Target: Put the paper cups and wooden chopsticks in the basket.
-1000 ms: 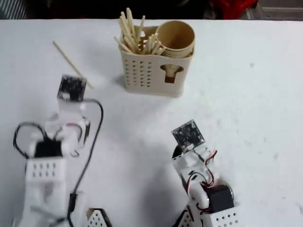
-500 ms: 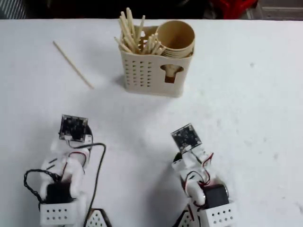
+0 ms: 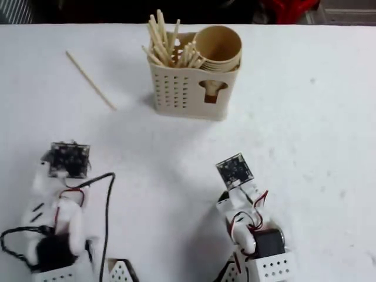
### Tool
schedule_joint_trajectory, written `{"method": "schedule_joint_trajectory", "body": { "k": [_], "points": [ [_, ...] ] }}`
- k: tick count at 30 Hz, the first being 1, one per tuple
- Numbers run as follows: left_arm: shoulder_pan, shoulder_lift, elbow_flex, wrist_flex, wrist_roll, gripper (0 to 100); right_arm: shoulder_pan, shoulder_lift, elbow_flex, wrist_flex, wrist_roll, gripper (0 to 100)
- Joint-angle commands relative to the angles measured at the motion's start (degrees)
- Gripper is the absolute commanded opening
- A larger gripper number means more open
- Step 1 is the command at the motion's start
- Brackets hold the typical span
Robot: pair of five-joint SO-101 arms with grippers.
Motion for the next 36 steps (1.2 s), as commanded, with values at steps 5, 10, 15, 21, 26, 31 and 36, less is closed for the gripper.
{"method": "schedule_joint_trajectory", "body": {
  "k": [5, 10, 15, 21, 26, 31, 36],
  "points": [
    [0.0, 54.5, -51.8, 10.2, 9.9, 11, 0.4, -0.4, 0.4, 0.3, -0.1, 2.1],
    [2.2, 87.7, -77.5, 11.6, 22.0, 17, 0.3, -0.4, 0.4, 0.6, -0.1, 2.0],
    [5.2, 112.5, -100.2, 13.2, 30.2, 17, 0.2, -0.4, 0.4, 0.7, -0.1, 2.0],
    [5.2, 137.4, -122.2, 13.9, 38.2, 17, 0.2, -0.4, 0.4, 0.7, -0.1, 2.0],
    [5.2, 154.0, -139.1, 17.8, 40.9, 17, 0.2, -0.4, 0.4, 0.7, -0.1, 2.0],
    [5.1, 166.4, -156.1, 21.5, 41.8, 17, 0.2, -0.4, 0.4, 0.7, -0.1, 2.0],
    [5.1, 174.0, -166.0, 23.3, 41.7, 17, 0.2, -0.4, 0.4, 0.7, -0.1, 2.0]
  ]
}}
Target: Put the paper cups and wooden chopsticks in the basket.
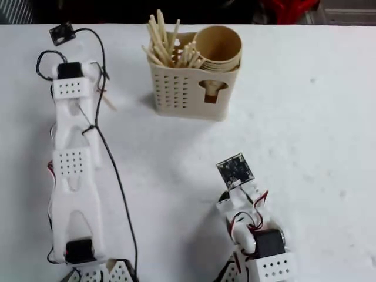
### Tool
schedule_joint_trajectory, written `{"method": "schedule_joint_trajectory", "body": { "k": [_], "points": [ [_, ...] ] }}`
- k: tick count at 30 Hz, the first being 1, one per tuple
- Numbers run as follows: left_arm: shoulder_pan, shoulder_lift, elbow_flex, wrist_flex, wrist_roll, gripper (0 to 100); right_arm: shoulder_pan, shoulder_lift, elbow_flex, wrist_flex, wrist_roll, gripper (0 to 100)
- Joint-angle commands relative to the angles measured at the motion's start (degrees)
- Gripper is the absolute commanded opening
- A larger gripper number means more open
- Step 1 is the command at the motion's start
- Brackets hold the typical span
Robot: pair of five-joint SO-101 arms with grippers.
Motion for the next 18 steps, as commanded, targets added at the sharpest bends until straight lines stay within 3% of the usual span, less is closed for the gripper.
{"method": "schedule_joint_trajectory", "body": {
  "k": [1, 12, 18],
  "points": [
    [0.1, 3.7, -9.5, 0.9, 0.5, 17, 0.0, -0.4, 0.4, 0.7, -0.1, 2.0],
    [0.2, 5.0, -3.8, 1.3, 0.4, 17, 0.0, -0.4, 0.4, 0.7, -0.1, 2.0],
    [1.7, 5.3, -2.7, 0.3, -4.7, 5, 0.0, -0.4, 0.4, 0.7, -0.1, 2.0]
  ]
}}
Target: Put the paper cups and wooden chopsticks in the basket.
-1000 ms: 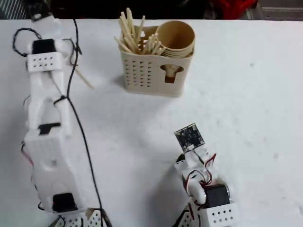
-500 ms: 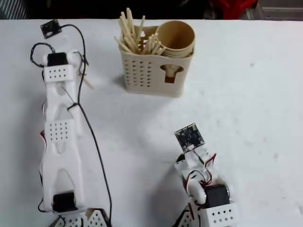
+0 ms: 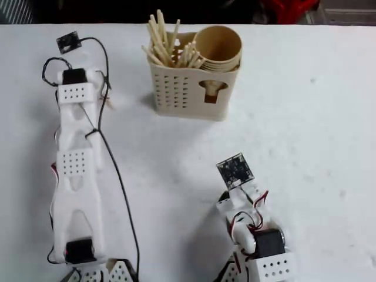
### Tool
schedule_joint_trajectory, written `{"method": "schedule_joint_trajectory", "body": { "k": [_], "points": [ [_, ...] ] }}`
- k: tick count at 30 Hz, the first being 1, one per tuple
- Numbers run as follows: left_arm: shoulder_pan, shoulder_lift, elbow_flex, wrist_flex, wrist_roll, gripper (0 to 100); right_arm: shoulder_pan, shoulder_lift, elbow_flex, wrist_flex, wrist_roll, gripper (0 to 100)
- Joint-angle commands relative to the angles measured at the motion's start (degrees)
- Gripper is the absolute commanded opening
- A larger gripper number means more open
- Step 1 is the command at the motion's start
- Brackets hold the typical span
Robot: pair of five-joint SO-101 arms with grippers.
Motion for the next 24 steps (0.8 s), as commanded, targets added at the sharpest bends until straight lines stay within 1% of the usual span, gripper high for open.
{"method": "schedule_joint_trajectory", "body": {
  "k": [1, 4, 8, 10, 12, 15, 18, 22, 24],
  "points": [
    [1.8, -0.6, 0.2, -0.5, -4.1, 4, 0.0, -0.4, 0.4, 0.7, -0.1, 2.0],
    [2.4, -0.6, 0.2, 2.5, -4.5, 2, 0.0, -0.4, 0.4, 0.7, -0.1, 2.0],
    [2.6, -1.3, -0.4, 10.0, -7.4, 2, 0.0, -0.4, 0.4, 0.7, -0.1, 2.0],
    [2.5, -2.2, -1.8, 14.9, -10.7, 2, 0.0, -0.4, 0.4, 0.7, -0.1, 2.0],
    [2.7, -3.6, -3.4, 21.3, -15.6, 2, 0.0, -0.4, 0.4, 0.7, -0.1, 2.0],
    [2.3, -7.3, -0.2, 21.8, -23.6, 2, -0.2, -0.4, 0.4, 0.7, -0.1, 2.0],
    [2.1, -14.6, 13.5, 21.8, -29.6, 2, 0.0, -0.4, 0.4, 0.7, -0.1, 2.0],
    [2.9, -29.0, 39.8, 21.4, -40.4, 2, -0.1, -0.4, 0.4, 0.7, -0.1, 2.0],
    [2.4, -36.7, 51.2, 19.3, -44.1, 2, -0.1, -0.4, 0.4, 0.7, -0.1, 2.0]
  ]
}}
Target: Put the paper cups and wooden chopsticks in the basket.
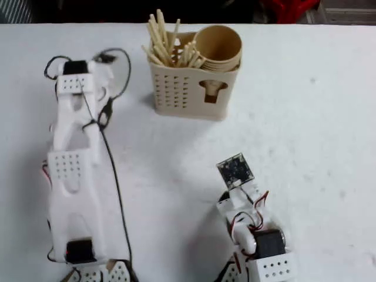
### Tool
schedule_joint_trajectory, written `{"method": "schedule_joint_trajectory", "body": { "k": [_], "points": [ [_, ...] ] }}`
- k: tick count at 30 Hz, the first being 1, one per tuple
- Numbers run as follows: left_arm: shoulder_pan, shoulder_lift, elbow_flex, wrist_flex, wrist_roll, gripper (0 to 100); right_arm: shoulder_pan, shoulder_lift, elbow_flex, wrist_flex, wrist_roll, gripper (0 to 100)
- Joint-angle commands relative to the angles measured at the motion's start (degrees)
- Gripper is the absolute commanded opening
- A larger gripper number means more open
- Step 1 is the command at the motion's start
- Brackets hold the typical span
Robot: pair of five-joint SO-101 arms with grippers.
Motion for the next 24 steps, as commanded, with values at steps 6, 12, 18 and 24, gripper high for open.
{"method": "schedule_joint_trajectory", "body": {
  "k": [6, 12, 18, 24],
  "points": [
    [-4.6, -39.8, 57.1, -16.5, -16.4, 2, 0.0, -0.4, 0.4, 0.7, -0.1, 2.0],
    [-8.7, -56.2, 82.8, -33.1, -20.4, 6, 0.0, -0.4, 0.4, 0.7, -0.1, 2.0],
    [-9.3, -58.9, 84.7, -35.8, -22.2, 12, 0.0, -0.4, 0.4, 0.7, -0.1, 2.0],
    [-4.3, -58.5, 74.3, -32.4, -18.8, 12, 0.0, -0.4, 0.4, 0.7, -0.1, 2.0]
  ]
}}
